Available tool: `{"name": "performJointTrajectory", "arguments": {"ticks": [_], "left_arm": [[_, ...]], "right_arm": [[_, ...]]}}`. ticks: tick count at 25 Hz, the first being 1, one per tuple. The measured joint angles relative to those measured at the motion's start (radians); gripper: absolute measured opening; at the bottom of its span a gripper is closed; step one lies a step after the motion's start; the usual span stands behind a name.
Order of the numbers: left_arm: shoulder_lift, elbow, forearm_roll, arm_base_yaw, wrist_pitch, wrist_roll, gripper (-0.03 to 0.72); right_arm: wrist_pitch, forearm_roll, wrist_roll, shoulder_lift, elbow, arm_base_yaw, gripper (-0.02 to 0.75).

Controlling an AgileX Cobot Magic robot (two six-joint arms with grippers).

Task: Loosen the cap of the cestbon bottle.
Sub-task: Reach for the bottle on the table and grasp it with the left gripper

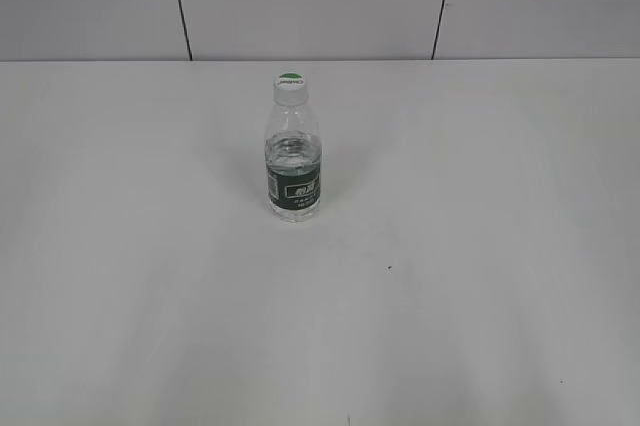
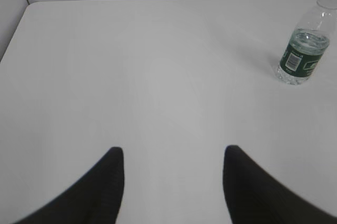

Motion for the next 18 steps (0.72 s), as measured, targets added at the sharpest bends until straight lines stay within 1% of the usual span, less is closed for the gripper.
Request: {"name": "performJointTrajectory", "arguments": {"ticks": [18], "left_arm": [[0.0, 0.0, 0.0, 0.0, 0.0, 0.0, 0.377]], "right_arm": [[0.0, 0.0, -0.001, 0.0, 0.0, 0.0, 0.517]]}}
